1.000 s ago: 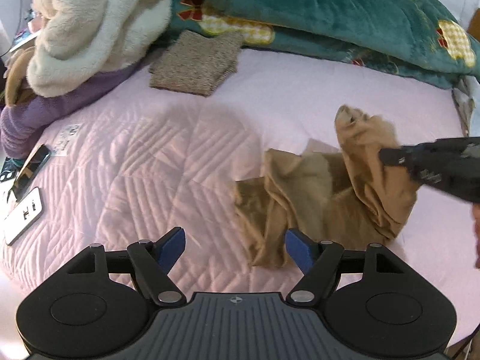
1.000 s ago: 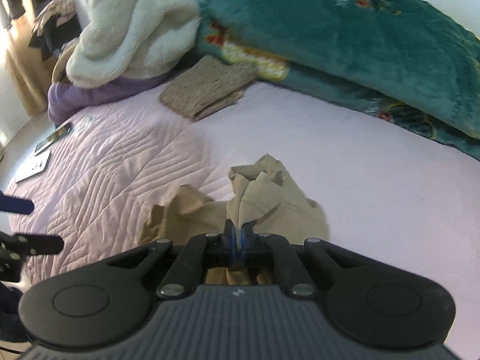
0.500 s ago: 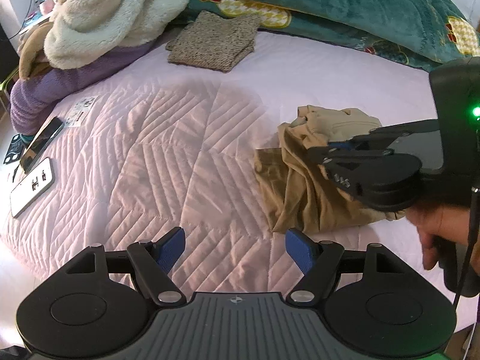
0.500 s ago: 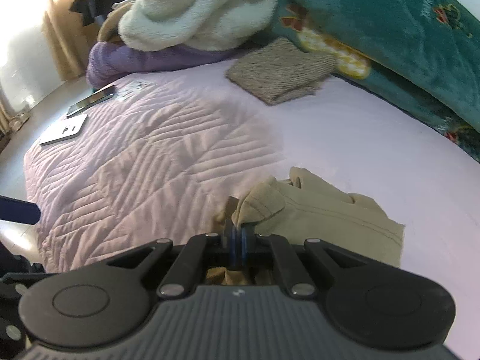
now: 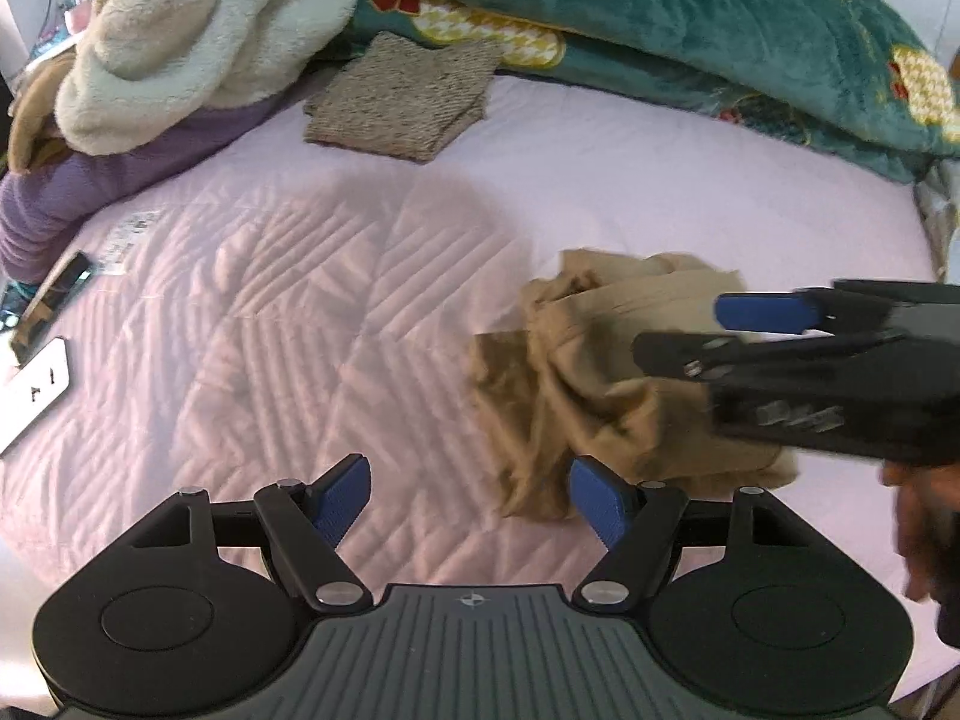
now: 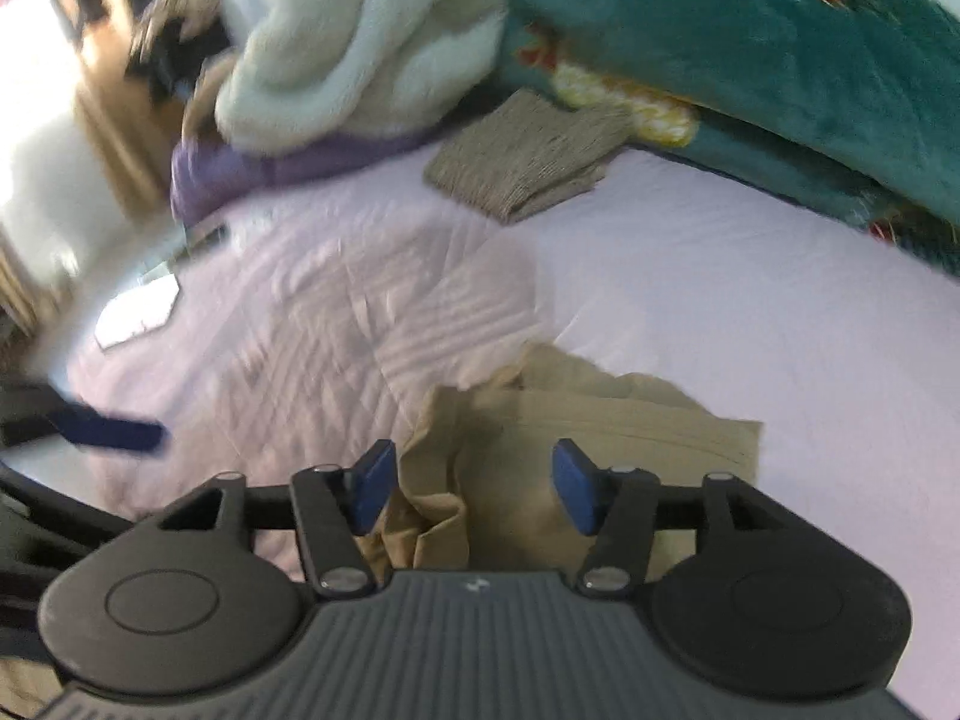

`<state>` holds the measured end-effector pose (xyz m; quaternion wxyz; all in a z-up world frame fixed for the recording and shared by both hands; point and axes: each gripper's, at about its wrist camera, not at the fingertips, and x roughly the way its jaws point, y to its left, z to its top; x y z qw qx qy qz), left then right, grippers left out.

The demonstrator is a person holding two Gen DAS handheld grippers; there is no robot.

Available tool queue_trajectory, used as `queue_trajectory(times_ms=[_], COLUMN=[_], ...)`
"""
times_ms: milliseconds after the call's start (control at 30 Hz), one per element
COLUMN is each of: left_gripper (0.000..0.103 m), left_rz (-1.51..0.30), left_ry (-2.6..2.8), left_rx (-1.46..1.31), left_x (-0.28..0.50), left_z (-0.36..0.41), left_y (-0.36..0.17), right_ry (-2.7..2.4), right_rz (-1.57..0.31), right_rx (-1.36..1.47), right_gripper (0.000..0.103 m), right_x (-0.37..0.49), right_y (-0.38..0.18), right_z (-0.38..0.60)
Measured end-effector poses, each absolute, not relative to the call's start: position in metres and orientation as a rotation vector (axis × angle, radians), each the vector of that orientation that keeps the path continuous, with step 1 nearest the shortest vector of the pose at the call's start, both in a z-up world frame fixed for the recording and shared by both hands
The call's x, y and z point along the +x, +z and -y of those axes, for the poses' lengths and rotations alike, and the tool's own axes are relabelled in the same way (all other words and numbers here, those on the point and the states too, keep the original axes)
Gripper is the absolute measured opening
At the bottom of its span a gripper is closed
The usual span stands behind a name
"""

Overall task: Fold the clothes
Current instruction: 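Lower the held khaki shirt onto the bed and open the right gripper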

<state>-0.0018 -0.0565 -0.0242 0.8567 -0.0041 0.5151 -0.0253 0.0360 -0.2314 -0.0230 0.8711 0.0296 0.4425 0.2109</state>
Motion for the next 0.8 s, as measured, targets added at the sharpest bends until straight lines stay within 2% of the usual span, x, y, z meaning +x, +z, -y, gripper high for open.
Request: queue_trajectory(times_ms=[100, 233, 467, 600, 800], left_gripper=[0.075, 0.075, 0.074, 0.074, 0.075], left_rz=[-1.062, -0.945, -0.97, -1.017, -1.031], left_ry=[-0.107, -0.219, -0.324, -0.285, -0.22], left_rx=[-0.056, -0.016, 0.025, 0.056, 0.038], left_x=[0.006, 0.042, 0.086, 0.086, 0.074], left_z=[0.071, 0.117, 0.181, 0.172, 0.143], left_y=[-0.015, -0.013, -0.081, -0.111, -0.111], right_ry=[0.421, 0.269, 0.159, 0.184, 0.245], right_rz=[-0.881, -0.901, -0.929, -0.936, -0.94], right_rx=[0.054, 0.035, -0.015, -0.039, -0.044], right_gripper=[0.064, 0.064, 0.064, 0.064, 0.064], right_x=[0.031, 0.038, 0.048, 0.045, 0.056], right_y=[-0.01, -0.033, -0.064, -0.074, -0.081], right_z=[0.258, 0.306, 0.349, 0.353, 0.335])
